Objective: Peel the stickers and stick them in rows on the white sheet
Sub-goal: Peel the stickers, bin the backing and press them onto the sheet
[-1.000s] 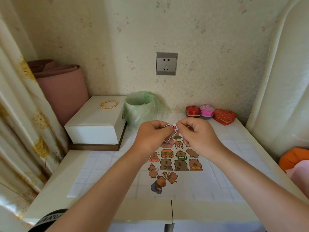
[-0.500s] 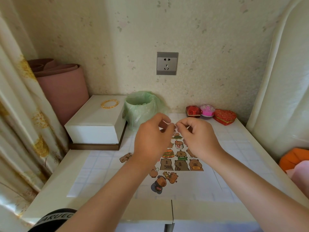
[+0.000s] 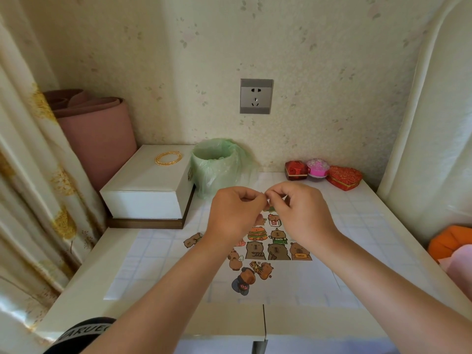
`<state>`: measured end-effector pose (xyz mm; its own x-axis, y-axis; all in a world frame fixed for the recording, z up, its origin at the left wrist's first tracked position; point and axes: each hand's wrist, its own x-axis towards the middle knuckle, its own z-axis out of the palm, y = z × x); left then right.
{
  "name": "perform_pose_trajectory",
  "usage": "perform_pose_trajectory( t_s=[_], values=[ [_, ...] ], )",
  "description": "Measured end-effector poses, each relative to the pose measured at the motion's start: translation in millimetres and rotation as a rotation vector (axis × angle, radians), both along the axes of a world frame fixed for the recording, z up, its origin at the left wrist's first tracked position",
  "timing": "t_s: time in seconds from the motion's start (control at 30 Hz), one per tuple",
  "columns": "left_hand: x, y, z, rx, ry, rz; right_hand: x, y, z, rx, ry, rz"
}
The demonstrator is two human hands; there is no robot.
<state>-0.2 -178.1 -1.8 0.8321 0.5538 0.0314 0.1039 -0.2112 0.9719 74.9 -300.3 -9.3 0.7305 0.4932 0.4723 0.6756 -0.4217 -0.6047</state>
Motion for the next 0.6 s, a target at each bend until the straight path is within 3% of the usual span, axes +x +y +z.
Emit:
perform_pose_trajectory(
  t_s=[0.4, 0.6],
  values=[
    [1.1, -3.4, -1.3, -0.084, -0.038, -0.02, -1.2, -2.4, 1.7, -0.007, 0.02, 0.024],
    [-0.4, -0.3, 6.5, -0.178, -0.048, -0.058, 7.4, -1.0, -0.1, 0.128, 0.251, 0.016]
  ],
)
